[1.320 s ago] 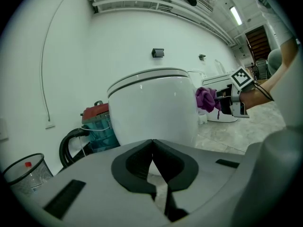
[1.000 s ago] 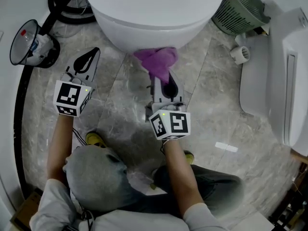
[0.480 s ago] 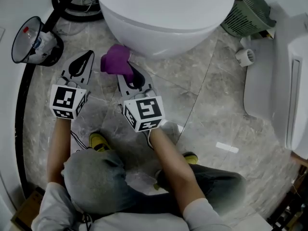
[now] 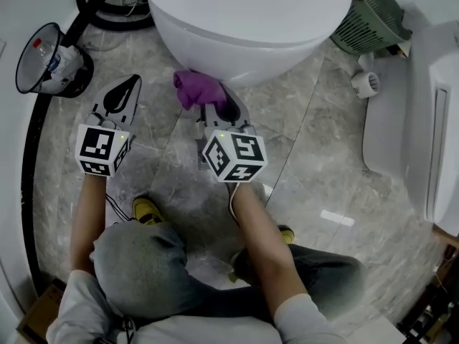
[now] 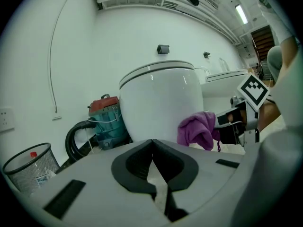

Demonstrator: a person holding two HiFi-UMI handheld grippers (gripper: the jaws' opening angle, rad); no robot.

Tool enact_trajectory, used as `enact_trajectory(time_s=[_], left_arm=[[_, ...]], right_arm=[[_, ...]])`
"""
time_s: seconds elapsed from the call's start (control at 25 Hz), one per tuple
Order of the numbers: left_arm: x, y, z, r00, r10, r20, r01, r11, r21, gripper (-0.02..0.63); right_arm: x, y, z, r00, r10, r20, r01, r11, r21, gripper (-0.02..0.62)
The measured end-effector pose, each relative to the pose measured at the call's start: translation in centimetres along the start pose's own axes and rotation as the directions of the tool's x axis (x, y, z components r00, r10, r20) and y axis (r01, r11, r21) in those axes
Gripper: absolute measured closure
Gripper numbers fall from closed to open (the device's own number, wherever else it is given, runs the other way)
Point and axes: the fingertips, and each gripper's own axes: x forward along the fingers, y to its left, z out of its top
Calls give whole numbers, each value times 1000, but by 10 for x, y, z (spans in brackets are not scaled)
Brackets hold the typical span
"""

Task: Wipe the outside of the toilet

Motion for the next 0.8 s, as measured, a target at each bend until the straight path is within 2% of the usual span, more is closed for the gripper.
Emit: enact_trajectory(time_s=[0.24, 0.56, 0.8], left_arm=[[7, -16, 10, 1000, -25, 8, 25, 1000, 17, 589], [18, -33, 17, 999, -45, 0, 45, 998, 32, 589], [24, -41, 17, 998, -57, -6, 57, 998, 30, 589]], right_arm=[[-10, -16, 3, 1000, -27, -1, 27, 999, 30, 500], [-24, -42, 11, 999, -41, -8, 40, 999, -11, 499], [-34, -76, 15, 993, -114, 0, 114, 993, 25, 499]])
